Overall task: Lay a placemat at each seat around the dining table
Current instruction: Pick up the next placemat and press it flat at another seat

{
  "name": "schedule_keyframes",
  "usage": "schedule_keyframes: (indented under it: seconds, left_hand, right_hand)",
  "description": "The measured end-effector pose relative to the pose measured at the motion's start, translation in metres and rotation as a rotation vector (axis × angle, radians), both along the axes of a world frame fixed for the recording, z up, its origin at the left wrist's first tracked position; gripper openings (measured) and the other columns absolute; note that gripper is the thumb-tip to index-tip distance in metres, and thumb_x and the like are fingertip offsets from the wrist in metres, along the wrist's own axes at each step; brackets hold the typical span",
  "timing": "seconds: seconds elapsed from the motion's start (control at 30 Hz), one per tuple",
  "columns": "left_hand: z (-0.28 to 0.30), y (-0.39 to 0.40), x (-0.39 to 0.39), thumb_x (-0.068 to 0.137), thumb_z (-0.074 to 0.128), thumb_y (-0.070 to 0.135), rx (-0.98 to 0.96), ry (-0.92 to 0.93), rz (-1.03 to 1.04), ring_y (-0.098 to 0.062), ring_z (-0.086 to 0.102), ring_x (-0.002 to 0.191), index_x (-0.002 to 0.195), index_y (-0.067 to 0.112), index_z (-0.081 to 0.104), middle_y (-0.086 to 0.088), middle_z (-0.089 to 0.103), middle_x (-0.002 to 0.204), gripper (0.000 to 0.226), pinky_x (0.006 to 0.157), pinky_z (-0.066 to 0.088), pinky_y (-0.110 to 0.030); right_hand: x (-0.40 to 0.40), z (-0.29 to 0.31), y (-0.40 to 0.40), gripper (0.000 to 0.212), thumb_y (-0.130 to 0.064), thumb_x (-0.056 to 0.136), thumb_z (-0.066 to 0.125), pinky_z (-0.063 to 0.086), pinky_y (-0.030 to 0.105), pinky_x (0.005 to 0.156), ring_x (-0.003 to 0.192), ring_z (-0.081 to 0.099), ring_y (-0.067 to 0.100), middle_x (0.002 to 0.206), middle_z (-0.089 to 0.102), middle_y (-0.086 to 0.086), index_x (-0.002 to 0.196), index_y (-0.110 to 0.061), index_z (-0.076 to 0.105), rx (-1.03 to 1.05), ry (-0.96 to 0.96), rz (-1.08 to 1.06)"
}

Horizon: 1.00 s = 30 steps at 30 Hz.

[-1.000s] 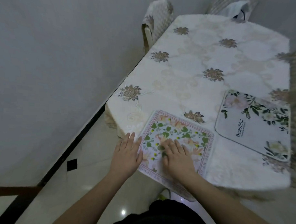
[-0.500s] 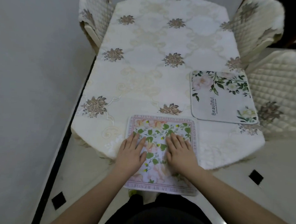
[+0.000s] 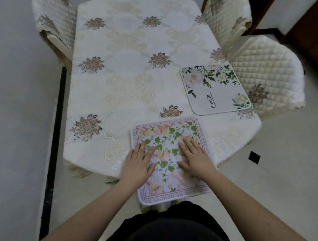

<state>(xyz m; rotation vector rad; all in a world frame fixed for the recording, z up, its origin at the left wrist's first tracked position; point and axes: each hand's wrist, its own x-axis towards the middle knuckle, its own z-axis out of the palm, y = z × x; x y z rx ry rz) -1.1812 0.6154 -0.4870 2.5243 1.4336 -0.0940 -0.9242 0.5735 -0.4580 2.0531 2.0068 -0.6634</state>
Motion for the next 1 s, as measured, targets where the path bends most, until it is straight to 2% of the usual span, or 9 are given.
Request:
schedule_keyframes:
  seconds: [0.13,0.27,0.37,0.43,0.53,0.6,0.7,0.77,1.0]
  left_hand:
    - [-0.001,0.001,-0.001,0.097,0.024,0.060,-0.042,-0.025,0.015,-0.033,0.032,0.146,0.153,0.027,0.036,-0.014,0.032,0.159,0.066,0.113,0.032,-0.050]
    - [0.001,-0.002,-0.002,0.092,0.012,0.064,-0.105,-0.064,0.051,-0.028,0.007,0.153,0.157,0.030,0.022,-0.009,0.011,0.166,0.073,0.118,0.024,-0.047]
    - [0.004,-0.004,0.000,0.088,0.006,0.068,-0.132,-0.073,0.088,-0.027,-0.001,0.154,0.157,0.034,0.015,-0.009,0.001,0.167,0.078,0.119,0.021,-0.046]
    - [0.008,-0.004,0.002,0.089,0.010,0.070,-0.147,-0.049,0.120,-0.028,-0.005,0.153,0.157,0.037,0.012,-0.012,-0.005,0.166,0.076,0.120,0.018,-0.046]
    - [0.015,-0.004,0.006,0.098,0.032,0.063,-0.174,-0.001,0.157,-0.032,-0.013,0.152,0.156,0.040,0.012,-0.017,-0.014,0.164,0.066,0.122,0.006,-0.043]
    - [0.019,-0.005,0.011,0.098,0.038,0.060,-0.207,0.016,0.214,-0.037,-0.012,0.151,0.157,0.040,0.012,-0.022,-0.016,0.162,0.067,0.122,0.005,-0.045]
    - [0.023,-0.012,0.018,0.097,0.039,0.062,-0.241,0.045,0.346,-0.043,0.005,0.150,0.157,0.038,0.008,-0.029,-0.009,0.160,0.072,0.119,0.017,-0.051]
    - [0.025,-0.020,0.021,0.099,0.036,0.060,-0.236,0.054,0.385,-0.043,0.012,0.149,0.158,0.036,0.006,-0.031,-0.003,0.160,0.070,0.117,0.020,-0.052]
    - [0.033,-0.031,0.033,0.101,0.042,0.049,-0.258,0.003,0.469,-0.040,0.010,0.150,0.158,0.029,0.007,-0.027,0.000,0.161,0.070,0.117,0.017,-0.052]
  right_hand:
    - [0.008,0.003,-0.006,0.082,-0.066,0.094,0.040,0.002,0.037,0.120,0.151,-0.007,0.017,0.164,-0.010,-0.005,0.157,-0.033,-0.001,0.025,0.006,-0.058]
    - [0.011,0.008,-0.006,0.088,-0.069,0.090,0.045,0.004,0.040,0.121,0.152,-0.007,0.020,0.165,-0.006,-0.001,0.156,-0.032,0.000,0.024,-0.004,-0.093]
    - [0.017,0.010,-0.007,0.092,-0.069,0.087,0.050,0.005,0.041,0.120,0.151,-0.007,0.023,0.165,-0.006,0.002,0.157,-0.032,0.003,0.024,0.006,-0.123]
    - [0.021,0.012,-0.007,0.097,-0.071,0.083,0.054,0.003,0.043,0.120,0.151,-0.008,0.026,0.165,-0.007,0.006,0.157,-0.030,0.006,0.034,-0.010,-0.176]
    - [0.023,0.012,-0.007,0.108,-0.074,0.076,0.061,0.002,0.047,0.120,0.151,-0.006,0.033,0.164,-0.007,0.015,0.156,-0.027,0.006,0.029,-0.017,-0.306]
    - [0.025,0.010,-0.008,0.111,-0.075,0.074,0.062,0.004,0.047,0.120,0.151,-0.003,0.033,0.163,-0.005,0.018,0.156,-0.028,0.004,0.018,0.016,-0.353]
    - [0.026,0.008,-0.012,0.109,-0.071,0.074,0.066,0.008,0.046,0.120,0.150,0.004,0.033,0.163,0.000,0.017,0.156,-0.030,0.007,0.042,0.071,-0.393]
    - [0.025,0.006,-0.014,0.106,-0.068,0.074,0.068,0.009,0.045,0.120,0.150,0.007,0.033,0.163,0.003,0.017,0.155,-0.031,0.011,0.067,0.105,-0.416]
    - [0.023,0.011,-0.007,0.092,-0.057,0.072,0.077,0.007,0.048,0.121,0.146,0.009,0.037,0.157,0.011,0.021,0.147,-0.033,0.028,0.081,0.161,-0.445]
